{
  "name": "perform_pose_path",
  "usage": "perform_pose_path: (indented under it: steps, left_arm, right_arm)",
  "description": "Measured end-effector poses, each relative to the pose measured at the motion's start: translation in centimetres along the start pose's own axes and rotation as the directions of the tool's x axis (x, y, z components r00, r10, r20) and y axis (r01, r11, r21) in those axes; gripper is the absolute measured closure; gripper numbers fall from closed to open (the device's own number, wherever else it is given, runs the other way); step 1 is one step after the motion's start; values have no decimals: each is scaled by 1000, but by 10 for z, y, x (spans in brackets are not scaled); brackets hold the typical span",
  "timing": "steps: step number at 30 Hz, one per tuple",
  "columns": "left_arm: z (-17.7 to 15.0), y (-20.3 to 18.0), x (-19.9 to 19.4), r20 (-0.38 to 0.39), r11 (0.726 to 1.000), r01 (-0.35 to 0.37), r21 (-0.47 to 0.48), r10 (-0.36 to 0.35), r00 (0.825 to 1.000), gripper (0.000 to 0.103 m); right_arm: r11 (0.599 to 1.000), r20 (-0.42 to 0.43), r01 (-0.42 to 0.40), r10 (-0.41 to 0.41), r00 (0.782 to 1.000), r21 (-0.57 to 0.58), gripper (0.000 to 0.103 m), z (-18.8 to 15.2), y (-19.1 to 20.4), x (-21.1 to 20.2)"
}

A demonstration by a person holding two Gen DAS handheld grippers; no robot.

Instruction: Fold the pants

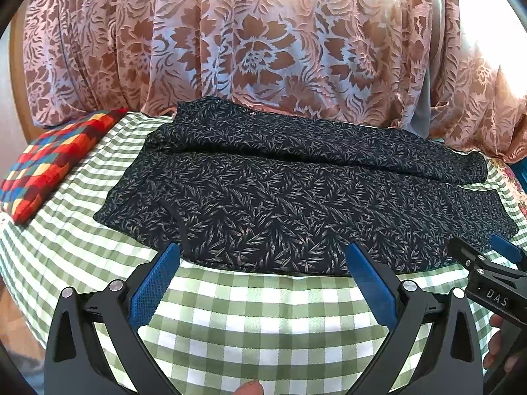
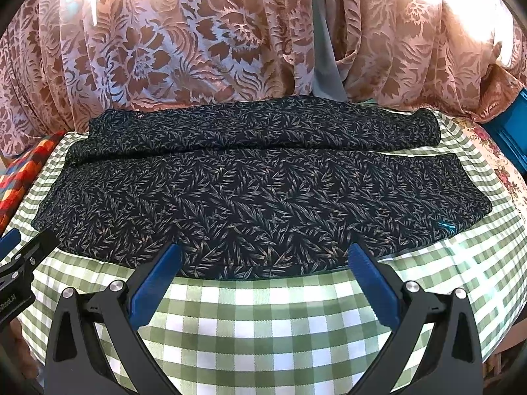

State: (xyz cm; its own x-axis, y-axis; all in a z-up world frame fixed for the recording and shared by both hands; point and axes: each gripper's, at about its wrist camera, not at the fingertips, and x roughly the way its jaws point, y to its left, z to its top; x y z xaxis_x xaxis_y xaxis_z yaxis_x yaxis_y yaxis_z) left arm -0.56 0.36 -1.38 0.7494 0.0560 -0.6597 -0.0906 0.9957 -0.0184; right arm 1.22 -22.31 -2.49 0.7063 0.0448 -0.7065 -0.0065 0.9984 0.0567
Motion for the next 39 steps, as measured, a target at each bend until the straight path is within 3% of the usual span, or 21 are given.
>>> perform_pose_path:
  steps: [39]
  left_arm:
    - [-1,-1,-2,-5,1000,-4,2,4,1000,3]
  right_arm:
    - [1000,-1,-2,2,1000,-1,2,-5,1,3]
